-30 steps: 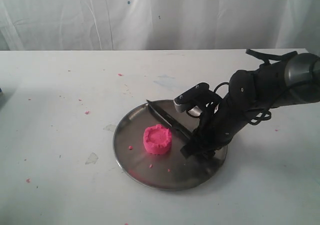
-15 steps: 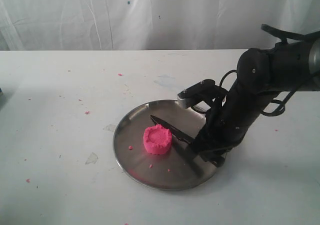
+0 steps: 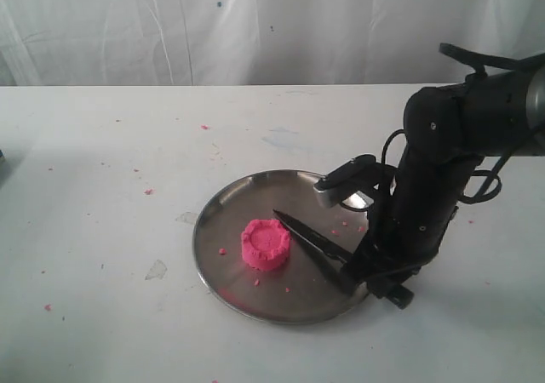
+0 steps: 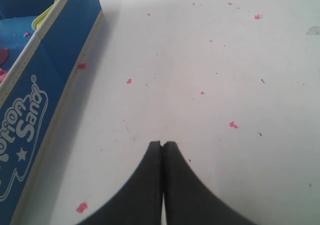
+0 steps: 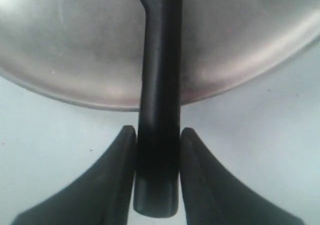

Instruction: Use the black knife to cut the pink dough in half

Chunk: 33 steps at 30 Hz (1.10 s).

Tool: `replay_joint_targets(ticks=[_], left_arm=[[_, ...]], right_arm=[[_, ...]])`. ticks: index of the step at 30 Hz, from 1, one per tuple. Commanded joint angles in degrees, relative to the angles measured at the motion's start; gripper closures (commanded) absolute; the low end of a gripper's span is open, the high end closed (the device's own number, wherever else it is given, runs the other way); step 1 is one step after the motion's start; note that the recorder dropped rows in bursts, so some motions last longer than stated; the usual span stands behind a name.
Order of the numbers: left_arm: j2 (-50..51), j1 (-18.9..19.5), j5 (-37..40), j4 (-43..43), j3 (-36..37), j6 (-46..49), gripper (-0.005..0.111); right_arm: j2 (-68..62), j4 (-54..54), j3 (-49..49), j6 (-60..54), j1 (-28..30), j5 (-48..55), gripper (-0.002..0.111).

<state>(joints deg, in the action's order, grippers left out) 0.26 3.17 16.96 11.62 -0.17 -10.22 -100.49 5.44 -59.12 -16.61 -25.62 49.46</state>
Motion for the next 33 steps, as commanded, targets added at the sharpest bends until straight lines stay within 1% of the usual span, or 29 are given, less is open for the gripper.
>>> replay_joint_targets(ticks=[1, 3, 11, 15, 22, 29, 33], left_arm=[[-0.26, 0.13, 0.03, -0.30, 0.17, -0.05, 0.107], [-0.26, 0.13, 0.03, -0.30, 0.17, -0.05, 0.107], [-0.26, 0.13, 0.03, -0.30, 0.17, -0.05, 0.107], [-0.26, 0.13, 0.03, -0.30, 0.17, -0.05, 0.107], [-0.26, 0.13, 0.03, -0.30, 0.17, -0.05, 0.107], [-0.26, 0.13, 0.03, -0.30, 0.17, -0.05, 0.107], [-0.26, 0.13, 0.03, -0.30, 0.17, -0.05, 0.107]], right_arm=[[0.30, -9.70, 0.50, 13.02, -0.04, -2.25, 0.100], [0.30, -11.45, 0.50, 18.30, -0.04, -2.35, 0.100], [0.30, -9.74, 0.50, 18.16, -0.04, 4.21, 0.100], [0.30, -9.40, 0.50, 18.16, -0.04, 3.11, 0.099], [0.30, -4.34, 0.50, 14.66, -0.04, 2.35, 0.085], [0.30, -4.34, 0.50, 13.89, -0.04, 2.25, 0.080], [0.30, -4.34, 0.50, 13.79, -0.04, 2.25, 0.072]])
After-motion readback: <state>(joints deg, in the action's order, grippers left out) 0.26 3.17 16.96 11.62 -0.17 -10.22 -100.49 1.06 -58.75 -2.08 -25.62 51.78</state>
